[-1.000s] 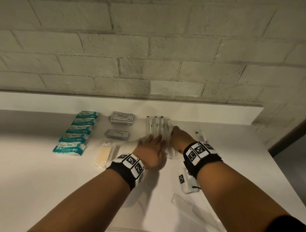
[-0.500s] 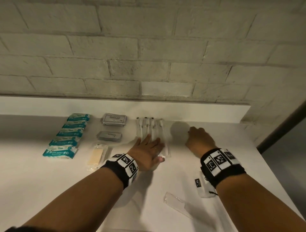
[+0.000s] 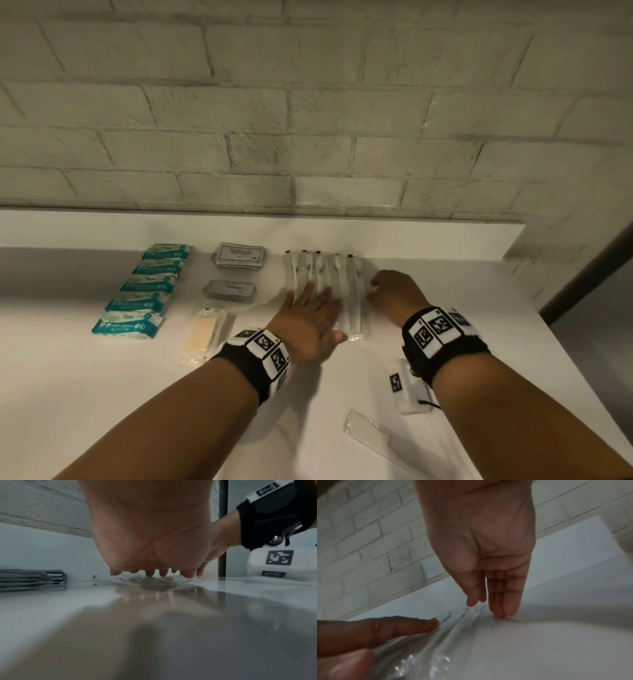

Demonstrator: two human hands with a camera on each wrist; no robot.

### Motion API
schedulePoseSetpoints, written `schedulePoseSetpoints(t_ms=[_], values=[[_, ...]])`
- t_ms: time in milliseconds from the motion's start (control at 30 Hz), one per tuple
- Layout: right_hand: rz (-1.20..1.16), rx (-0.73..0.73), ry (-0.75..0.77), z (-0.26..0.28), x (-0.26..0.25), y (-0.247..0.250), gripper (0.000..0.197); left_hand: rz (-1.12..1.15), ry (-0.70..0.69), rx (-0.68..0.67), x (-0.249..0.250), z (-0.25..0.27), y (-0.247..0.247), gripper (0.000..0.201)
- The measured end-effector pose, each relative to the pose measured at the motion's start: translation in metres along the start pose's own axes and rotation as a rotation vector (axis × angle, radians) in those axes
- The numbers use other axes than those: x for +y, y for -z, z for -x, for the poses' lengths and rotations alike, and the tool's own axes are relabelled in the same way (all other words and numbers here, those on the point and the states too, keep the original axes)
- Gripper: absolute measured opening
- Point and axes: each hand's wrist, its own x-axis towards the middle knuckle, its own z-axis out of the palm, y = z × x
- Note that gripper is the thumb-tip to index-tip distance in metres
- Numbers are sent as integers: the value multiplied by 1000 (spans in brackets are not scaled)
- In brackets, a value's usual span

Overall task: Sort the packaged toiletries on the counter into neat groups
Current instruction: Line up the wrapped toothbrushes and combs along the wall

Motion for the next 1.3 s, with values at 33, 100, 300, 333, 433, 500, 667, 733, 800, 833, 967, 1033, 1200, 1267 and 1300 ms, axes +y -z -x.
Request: schedulePoseSetpoints(t_ms=[33, 100, 300, 333, 433, 500, 667, 733, 800, 833, 967, 1033, 1200, 1267, 1300], values=[[-13, -6, 10, 0, -3, 0, 35, -2, 1, 14, 0, -1, -1, 70], [-11, -19, 30, 1, -5, 2, 38, -2, -1, 31, -1, -4, -4, 71], [208, -217, 192, 5, -10, -3, 40, -42, -3, 75, 0, -9, -11, 69], [235, -252, 224, 7, -13, -3, 37, -54, -1, 91, 1, -10, -11, 69], [244, -298, 300, 10, -13, -6, 48, -87, -1, 131, 5, -10, -11, 67], [223, -311, 309, 10, -8, -10, 74, -75, 4, 141, 5, -10, -11, 67], [233, -268, 273, 10, -5, -14, 90, -16, 2, 109, 5, -11, -8, 67], [229, -252, 270, 9, -7, -14, 91, -17, -2, 112, 5, -10, -7, 67], [221, -255, 268, 8, -7, -15, 94, -29, -6, 132, 5, -10, -8, 67], [218, -262, 263, 7, -6, -16, 97, -27, -3, 132, 5, -10, -9, 67], [156, -314, 232, 13, 0, -6, 113, -5, 24, 108, 4, -11, -5, 72], [93, -337, 177, 22, 6, 1, 118, -10, 30, 163, 5, -7, -1, 76], [65, -330, 120, 47, 26, 5, 105, -1, -151, 306, 42, 21, 17, 54], [65, -338, 116, 63, 35, 3, 97, 2, -325, 299, 73, 41, 22, 41], [53, -355, 109, 71, 37, 4, 96, 9, -334, 187, 87, 49, 24, 41]])
